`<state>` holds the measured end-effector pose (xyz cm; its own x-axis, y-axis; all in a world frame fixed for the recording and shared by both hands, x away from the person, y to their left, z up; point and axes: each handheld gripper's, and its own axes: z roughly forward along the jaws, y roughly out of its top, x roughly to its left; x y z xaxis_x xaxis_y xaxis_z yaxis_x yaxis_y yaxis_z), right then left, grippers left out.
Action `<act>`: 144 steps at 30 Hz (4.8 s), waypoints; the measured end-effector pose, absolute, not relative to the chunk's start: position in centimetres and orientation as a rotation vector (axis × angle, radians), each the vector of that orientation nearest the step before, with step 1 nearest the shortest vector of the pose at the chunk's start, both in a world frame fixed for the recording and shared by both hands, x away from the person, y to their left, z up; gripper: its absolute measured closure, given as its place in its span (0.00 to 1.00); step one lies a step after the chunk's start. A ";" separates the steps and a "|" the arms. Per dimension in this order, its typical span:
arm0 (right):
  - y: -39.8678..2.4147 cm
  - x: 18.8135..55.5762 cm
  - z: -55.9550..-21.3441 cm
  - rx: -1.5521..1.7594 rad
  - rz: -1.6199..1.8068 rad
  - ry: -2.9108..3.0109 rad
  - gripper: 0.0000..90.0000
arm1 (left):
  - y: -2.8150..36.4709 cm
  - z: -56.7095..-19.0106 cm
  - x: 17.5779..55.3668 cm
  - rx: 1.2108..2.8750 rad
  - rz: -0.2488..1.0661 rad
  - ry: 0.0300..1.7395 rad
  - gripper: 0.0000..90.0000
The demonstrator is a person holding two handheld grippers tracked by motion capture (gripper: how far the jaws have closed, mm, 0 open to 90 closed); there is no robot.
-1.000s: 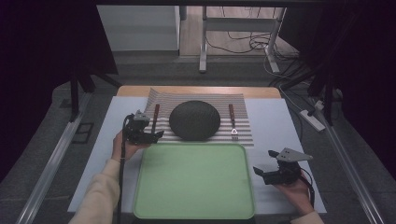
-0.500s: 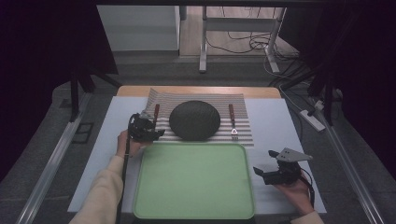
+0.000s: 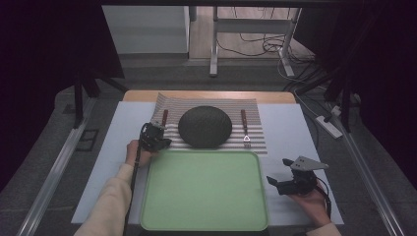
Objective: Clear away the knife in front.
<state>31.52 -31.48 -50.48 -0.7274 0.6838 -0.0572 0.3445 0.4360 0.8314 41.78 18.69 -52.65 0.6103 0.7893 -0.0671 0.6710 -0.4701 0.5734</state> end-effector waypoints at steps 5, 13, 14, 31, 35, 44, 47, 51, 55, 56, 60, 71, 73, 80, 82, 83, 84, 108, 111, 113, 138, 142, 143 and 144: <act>-31.5 31.5 -50.5 0.867 1.202 2.304 0.09 | 19.5 -52.8 41.8 2.279 0.281 1.183 0.99; -31.5 31.4 -50.5 0.870 1.203 2.301 0.08 | 21.2 -52.7 41.4 2.270 0.287 1.217 0.99; -31.5 31.4 -50.5 0.870 1.202 2.301 0.08 | 21.5 -52.7 41.3 2.270 0.285 1.219 0.99; -31.5 31.4 -50.5 0.867 1.195 2.301 0.09 | 24.6 -52.8 40.9 2.249 0.333 1.288 0.99; -31.5 31.4 -50.5 0.866 1.196 2.301 0.09 | 25.1 -52.9 40.9 2.244 0.341 1.303 0.99; -31.5 31.4 -50.4 0.865 1.199 2.297 0.09 | 25.8 -52.8 40.8 2.234 0.360 1.304 0.99; -31.5 31.3 -50.4 0.866 1.196 2.295 0.09 | 25.8 -52.4 40.7 2.209 0.374 1.286 0.99; -31.5 31.3 -50.4 0.866 1.206 2.294 0.09 | 25.8 -51.6 40.7 2.172 0.394 1.268 0.99; -31.6 31.2 -50.4 0.870 1.225 2.299 0.09 | 25.6 -50.9 41.3 2.150 0.415 1.252 0.99; -31.6 31.2 -50.5 0.870 1.229 2.302 0.09 | 25.6 -50.8 41.5 2.148 0.417 1.248 0.99; -31.8 31.0 -50.4 0.874 1.252 2.293 0.09 | 25.5 -50.5 42.2 2.130 0.421 1.235 0.99; -32.4 30.6 -50.5 0.901 1.273 2.282 0.09 | 25.9 -49.8 44.4 2.021 0.408 1.238 0.99; -32.3 30.6 -50.5 0.902 1.270 2.283 0.09 | 25.9 -49.5 45.3 2.035 0.427 1.252 0.99; -32.3 30.7 -50.5 0.905 1.270 2.286 0.09 | 25.1 -49.6 49.5 2.095 0.457 1.276 0.99; -32.3 30.7 -50.6 0.904 1.266 2.285 0.09 | 24.6 -50.0 50.4 2.117 0.468 1.280 0.99; -32.3 30.7 -50.6 0.904 1.265 2.287 0.09 | 24.4 -50.2 50.9 2.131 0.476 1.283 0.99; -32.3 30.7 -50.6 0.902 1.261 2.290 0.09 | 24.1 -50.5 51.3 2.143 0.480 1.286 0.99; -32.3 30.8 -50.8 0.908 1.249 2.302 0.09 | 21.8 -53.1 52.9 2.233 0.355 1.220 0.99; -32.3 30.8 -50.8 0.909 1.247 2.303 0.09 | 21.1 -53.0 52.5 2.258 0.346 1.188 0.99; -32.3 30.8 -50.8 0.910 1.246 2.302 0.09 | 20.7 -52.9 52.2 2.277 0.339 1.161 0.99; -32.3 30.7 -50.8 0.903 1.245 2.304 0.09 | 20.3 -48.2 49.5 2.471 0.305 1.056 0.30; -32.3 30.7 -50.8 0.901 1.246 2.307 0.09 | 20.0 -48.4 49.9 2.501 0.276 1.068 0.28; -32.3 30.7 -50.8 0.902 1.247 2.307 0.09 | 19.9 -48.5 50.0 2.511 0.272 1.072 0.27; -32.3 30.7 -50.8 0.903 1.245 2.306 0.09 | 19.8 -48.6 50.1 2.519 0.264 1.075 0.27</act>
<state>30.72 -32.31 -50.78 -0.7272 0.6862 -0.0175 0.3616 0.4047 0.8399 50.08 19.85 -48.63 0.6884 0.7251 0.0206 0.6520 -0.6310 0.4204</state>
